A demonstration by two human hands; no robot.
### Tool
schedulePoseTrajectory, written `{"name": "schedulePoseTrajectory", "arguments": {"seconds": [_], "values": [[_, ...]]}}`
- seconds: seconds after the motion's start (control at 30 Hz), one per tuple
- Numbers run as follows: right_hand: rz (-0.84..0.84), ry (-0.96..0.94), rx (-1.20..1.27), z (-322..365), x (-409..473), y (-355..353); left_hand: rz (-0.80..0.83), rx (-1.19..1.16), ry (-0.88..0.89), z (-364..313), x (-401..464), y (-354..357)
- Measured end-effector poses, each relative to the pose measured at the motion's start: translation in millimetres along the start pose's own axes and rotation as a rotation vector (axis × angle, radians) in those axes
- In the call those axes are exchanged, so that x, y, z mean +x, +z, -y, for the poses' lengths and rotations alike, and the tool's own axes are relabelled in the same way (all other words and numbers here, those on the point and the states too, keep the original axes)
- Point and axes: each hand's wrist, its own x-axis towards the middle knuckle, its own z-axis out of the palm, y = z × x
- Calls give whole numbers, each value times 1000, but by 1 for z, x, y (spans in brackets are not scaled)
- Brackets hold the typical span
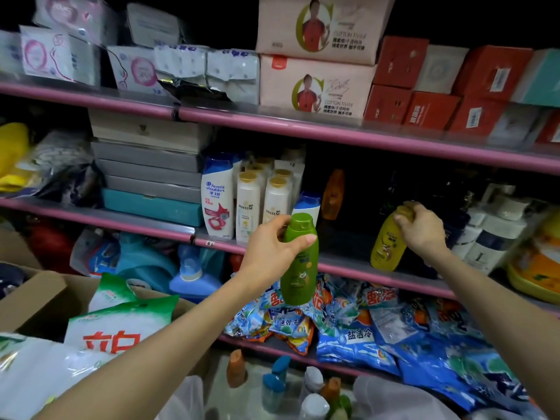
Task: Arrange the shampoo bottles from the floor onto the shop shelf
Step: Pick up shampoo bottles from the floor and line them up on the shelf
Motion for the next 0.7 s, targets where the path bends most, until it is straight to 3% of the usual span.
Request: {"name": "schedulePoseTrajectory", "arguments": {"seconds": [0.13, 0.2, 0.3, 0.33, 0.47, 0.53, 0.7], "values": [[93, 71, -5, 6, -5, -4, 12, 9, -8, 1, 2, 1], [2, 64, -53, 17, -17, -6, 17, -3, -18, 1, 2, 2], [-95, -119, 62, 40, -49, -3, 38, -23, -39, -2, 5, 6], [-7, -164, 159, 47, -62, 1, 45, -29, -40, -4, 6, 9], [665, -140, 496, 67, -121, 21, 61, -131, -35, -11, 7, 20], [721, -132, 616, 68, -133, 31, 55, -167, -25, -15, 6, 23], [604, -156, 763, 70, -138, 35, 41, -134, 98, -21, 3, 24]]}}
